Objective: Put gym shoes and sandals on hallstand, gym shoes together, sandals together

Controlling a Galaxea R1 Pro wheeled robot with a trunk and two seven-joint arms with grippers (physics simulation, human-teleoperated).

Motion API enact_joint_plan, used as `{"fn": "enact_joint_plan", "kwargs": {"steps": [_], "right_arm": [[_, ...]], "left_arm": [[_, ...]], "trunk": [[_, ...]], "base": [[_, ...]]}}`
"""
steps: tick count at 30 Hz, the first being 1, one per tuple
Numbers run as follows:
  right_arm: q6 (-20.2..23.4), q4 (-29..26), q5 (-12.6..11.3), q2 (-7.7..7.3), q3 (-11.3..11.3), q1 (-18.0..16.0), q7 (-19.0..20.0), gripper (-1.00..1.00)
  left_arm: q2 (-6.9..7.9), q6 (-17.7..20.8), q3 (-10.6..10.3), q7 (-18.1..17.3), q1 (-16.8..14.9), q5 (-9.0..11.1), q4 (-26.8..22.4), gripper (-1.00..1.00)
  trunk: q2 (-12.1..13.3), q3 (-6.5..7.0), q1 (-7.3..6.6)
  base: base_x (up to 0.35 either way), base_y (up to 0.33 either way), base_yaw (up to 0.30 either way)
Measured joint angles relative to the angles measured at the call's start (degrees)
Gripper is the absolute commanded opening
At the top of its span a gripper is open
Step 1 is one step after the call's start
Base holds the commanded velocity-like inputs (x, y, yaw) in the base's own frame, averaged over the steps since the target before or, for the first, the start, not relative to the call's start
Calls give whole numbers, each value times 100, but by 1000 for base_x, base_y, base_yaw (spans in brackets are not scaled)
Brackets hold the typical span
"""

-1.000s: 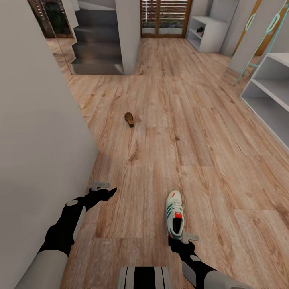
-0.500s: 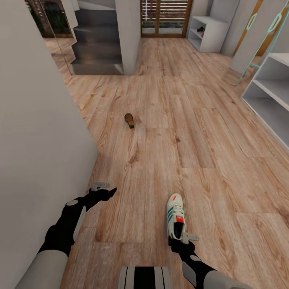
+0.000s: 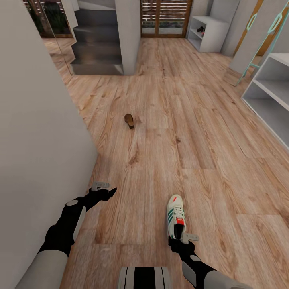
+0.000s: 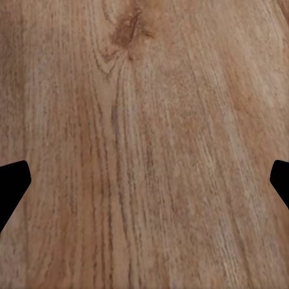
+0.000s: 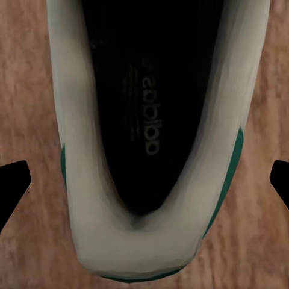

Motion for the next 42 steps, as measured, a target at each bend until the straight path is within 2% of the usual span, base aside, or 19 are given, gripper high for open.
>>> {"fn": "enact_joint_plan", "kwargs": {"steps": [2, 3, 24, 42], "right_arm": [[1, 1, 0, 0, 0, 0, 0, 100], [1, 1, 0, 0, 0, 0, 0, -100], [8, -7, 12, -9, -1, 0, 4, -100], [7, -8, 8, -13, -3, 0, 12, -100]], "left_arm": [[0, 0, 0, 0, -1, 0, 0, 100], [0, 0, 0, 0, 0, 0, 0, 100], [0, 0, 0, 1, -1, 0, 0, 100], [0, 0, 0, 1, -3, 1, 0, 100]], "trunk": [[0, 0, 0], [0, 0, 0], [0, 0, 0], [24, 398, -46]], "base": [[12, 0, 0], [7, 0, 0], [1, 0, 0], [0, 0, 0]]}}
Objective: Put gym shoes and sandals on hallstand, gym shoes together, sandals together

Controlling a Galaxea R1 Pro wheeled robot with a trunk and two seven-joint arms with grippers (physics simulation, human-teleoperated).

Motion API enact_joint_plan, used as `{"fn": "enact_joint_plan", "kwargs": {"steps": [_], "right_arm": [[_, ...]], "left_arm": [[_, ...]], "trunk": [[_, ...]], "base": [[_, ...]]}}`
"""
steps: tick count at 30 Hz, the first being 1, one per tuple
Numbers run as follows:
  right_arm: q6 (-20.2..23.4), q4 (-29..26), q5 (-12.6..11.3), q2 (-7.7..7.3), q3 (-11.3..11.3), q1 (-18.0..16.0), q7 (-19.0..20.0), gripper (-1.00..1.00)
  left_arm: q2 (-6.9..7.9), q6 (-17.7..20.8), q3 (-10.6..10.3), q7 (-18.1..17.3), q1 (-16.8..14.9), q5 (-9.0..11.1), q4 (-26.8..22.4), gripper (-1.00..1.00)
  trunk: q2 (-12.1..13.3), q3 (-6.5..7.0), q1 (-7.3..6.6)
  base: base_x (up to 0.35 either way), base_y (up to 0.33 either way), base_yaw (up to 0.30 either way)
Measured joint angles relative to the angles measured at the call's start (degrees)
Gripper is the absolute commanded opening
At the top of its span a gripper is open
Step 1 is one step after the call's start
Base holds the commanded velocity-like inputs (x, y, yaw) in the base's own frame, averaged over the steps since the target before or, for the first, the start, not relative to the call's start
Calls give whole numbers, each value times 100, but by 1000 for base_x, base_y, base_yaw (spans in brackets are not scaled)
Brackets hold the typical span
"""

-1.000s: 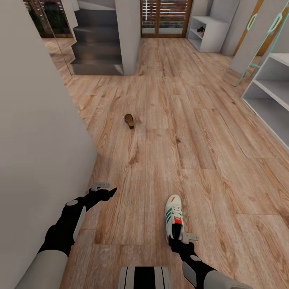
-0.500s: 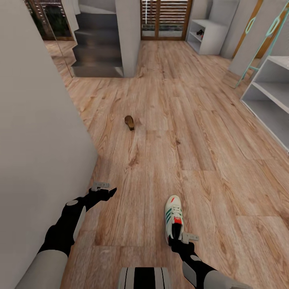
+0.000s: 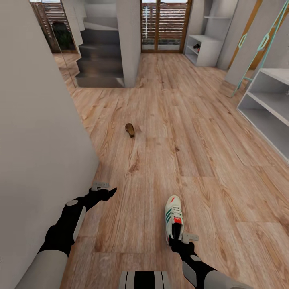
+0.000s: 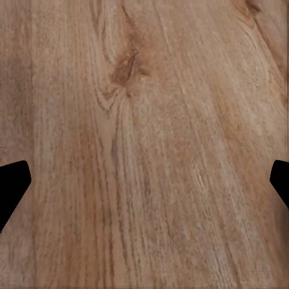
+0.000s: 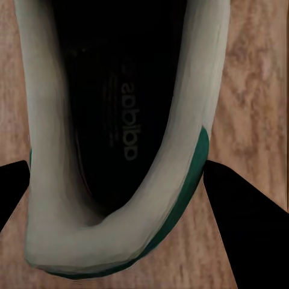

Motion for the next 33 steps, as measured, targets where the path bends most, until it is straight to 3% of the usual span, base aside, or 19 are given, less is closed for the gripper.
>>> {"fn": "enact_joint_plan", "kwargs": {"steps": [8, 12, 15, 18, 22, 25, 33], "right_arm": [[23, -74, 9, -18, -24, -3, -27, -100], [254, -492, 20, -28, -22, -15, -32, -100], [910, -1332, 21, -31, -24, -18, -31, -100], [2029, -2751, 15, -33, -30, -21, -22, -100], [2652, -3780, 18, -33, -34, -22, -18, -100], [3304, -4882, 11, -31, -34, -19, -11, -100], [3684, -5993, 19, -26, 26, -19, 2, -100]], "left_arm": [[0, 0, 0, 0, 0, 0, 0, 100], [0, 5, 0, 1, 1, 0, 0, 100], [0, 4, 0, 1, 3, 0, 0, 100], [0, 6, 0, 4, 2, 0, 0, 100], [0, 7, 6, 5, 3, 0, 1, 100], [-45, 155, 2, 6, 4, 0, 0, 100], [-151, 466, 1, 10, 3, 0, -8, 100]], "trunk": [[11, 177, -21], [16, 266, -31], [20, 333, -39], [24, 400, -47], [29, 489, -57], [34, 555, -65], [44, 732, -86]], "base": [[0, 0, 0], [0, 0, 0], [0, 0, 0], [0, 0, 0], [0, 0, 0], [0, 0, 0], [0, 0, 0]]}}
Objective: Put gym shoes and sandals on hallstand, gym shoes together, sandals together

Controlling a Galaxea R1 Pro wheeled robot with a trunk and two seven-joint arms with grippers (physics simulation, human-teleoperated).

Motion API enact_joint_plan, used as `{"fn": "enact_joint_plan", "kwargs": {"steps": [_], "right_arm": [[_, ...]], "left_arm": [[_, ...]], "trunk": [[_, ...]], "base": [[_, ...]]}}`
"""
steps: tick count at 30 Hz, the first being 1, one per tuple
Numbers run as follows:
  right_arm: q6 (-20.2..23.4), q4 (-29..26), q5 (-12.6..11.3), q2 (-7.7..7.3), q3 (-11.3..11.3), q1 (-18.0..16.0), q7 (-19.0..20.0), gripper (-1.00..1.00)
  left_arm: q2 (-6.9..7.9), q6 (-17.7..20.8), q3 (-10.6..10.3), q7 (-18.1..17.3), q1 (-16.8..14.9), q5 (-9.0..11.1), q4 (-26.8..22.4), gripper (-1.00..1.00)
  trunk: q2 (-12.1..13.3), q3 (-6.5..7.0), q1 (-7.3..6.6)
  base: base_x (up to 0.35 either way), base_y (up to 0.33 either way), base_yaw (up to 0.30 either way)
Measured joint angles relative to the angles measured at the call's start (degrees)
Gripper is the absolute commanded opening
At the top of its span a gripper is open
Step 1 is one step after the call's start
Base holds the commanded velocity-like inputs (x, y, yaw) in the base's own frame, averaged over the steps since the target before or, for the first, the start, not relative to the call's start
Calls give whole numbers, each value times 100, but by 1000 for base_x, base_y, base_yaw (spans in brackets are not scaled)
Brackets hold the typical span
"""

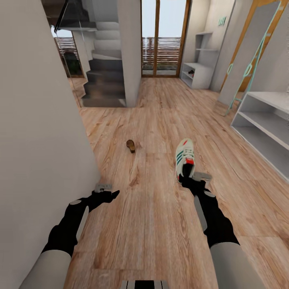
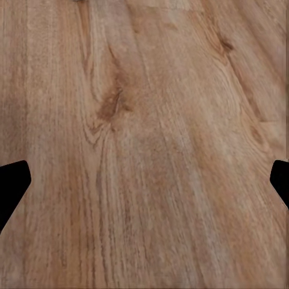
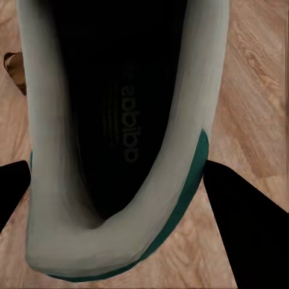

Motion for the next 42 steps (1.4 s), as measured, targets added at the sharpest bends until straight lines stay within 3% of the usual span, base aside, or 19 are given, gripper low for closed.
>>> {"fn": "enact_joint_plan", "kwargs": {"steps": [12, 24, 36, 42], "right_arm": [[108, -795, 34, -6, 4, 1, 14, -100], [183, -839, 34, -6, 5, 2, 12, -100], [183, -840, 38, -6, 7, 2, 12, -100], [183, -839, 38, -6, 2, 2, 12, -100]], "left_arm": [[-62, 18, -6, 2, 7, -4, 23, 100], [-69, 20, -9, 5, 11, -7, 18, 100], [-69, 19, -2, 2, 11, -5, 25, 100], [-69, 18, -5, 1, 19, -2, 18, 100]], "trunk": [[16, 266, -31], [39, 531, -64], [519, 770, -327], [520, 824, -328]], "base": [[0, 0, 0], [0, 0, 0], [0, 0, 0], [18, 0, 0]]}}
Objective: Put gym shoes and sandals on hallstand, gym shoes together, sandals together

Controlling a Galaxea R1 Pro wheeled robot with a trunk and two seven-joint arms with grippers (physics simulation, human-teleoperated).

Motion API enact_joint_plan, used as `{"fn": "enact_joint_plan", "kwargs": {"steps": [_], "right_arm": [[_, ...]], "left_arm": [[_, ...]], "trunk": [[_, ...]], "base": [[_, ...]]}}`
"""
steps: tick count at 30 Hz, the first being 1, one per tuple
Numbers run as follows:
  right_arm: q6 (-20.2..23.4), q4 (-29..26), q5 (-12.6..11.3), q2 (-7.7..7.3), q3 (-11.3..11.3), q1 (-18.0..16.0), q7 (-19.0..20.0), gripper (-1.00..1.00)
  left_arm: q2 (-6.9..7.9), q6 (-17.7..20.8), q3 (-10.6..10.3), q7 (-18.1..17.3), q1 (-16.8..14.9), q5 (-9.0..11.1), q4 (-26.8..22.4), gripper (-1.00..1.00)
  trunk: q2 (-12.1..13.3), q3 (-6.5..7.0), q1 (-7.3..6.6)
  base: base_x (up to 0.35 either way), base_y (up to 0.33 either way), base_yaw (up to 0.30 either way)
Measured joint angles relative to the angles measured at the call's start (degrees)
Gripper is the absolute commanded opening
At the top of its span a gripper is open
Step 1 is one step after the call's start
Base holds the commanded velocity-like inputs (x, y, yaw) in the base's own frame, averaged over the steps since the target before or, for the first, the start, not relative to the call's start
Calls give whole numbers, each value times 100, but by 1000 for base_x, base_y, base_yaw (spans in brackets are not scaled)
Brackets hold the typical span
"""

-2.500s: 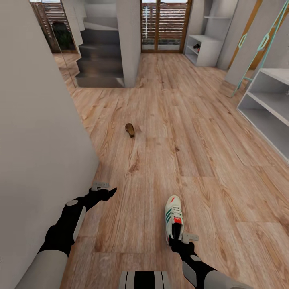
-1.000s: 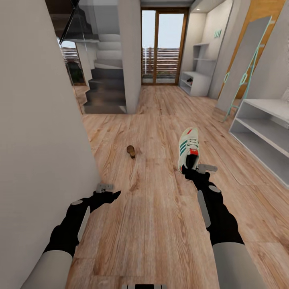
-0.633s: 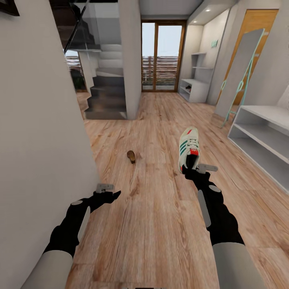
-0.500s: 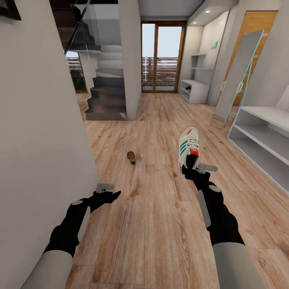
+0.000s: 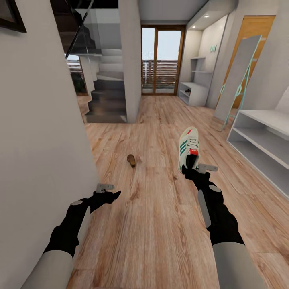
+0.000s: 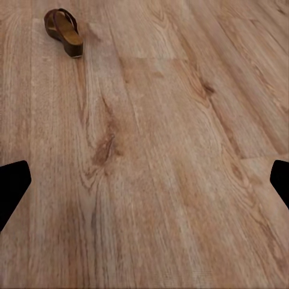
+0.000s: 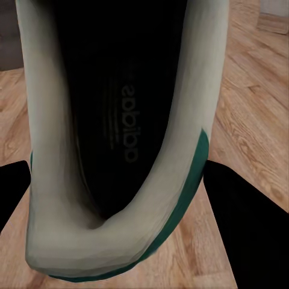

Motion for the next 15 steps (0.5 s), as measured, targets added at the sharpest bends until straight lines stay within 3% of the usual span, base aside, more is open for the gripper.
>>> {"fn": "enact_joint_plan", "kwargs": {"steps": [15], "right_arm": [[0, 0, 0, 0, 0, 0, 0, -100]], "left_arm": [[0, 0, 0, 0, 1, 2, 8, 100]], "trunk": [[0, 142, -3]], "base": [[309, 0, 0]]}}
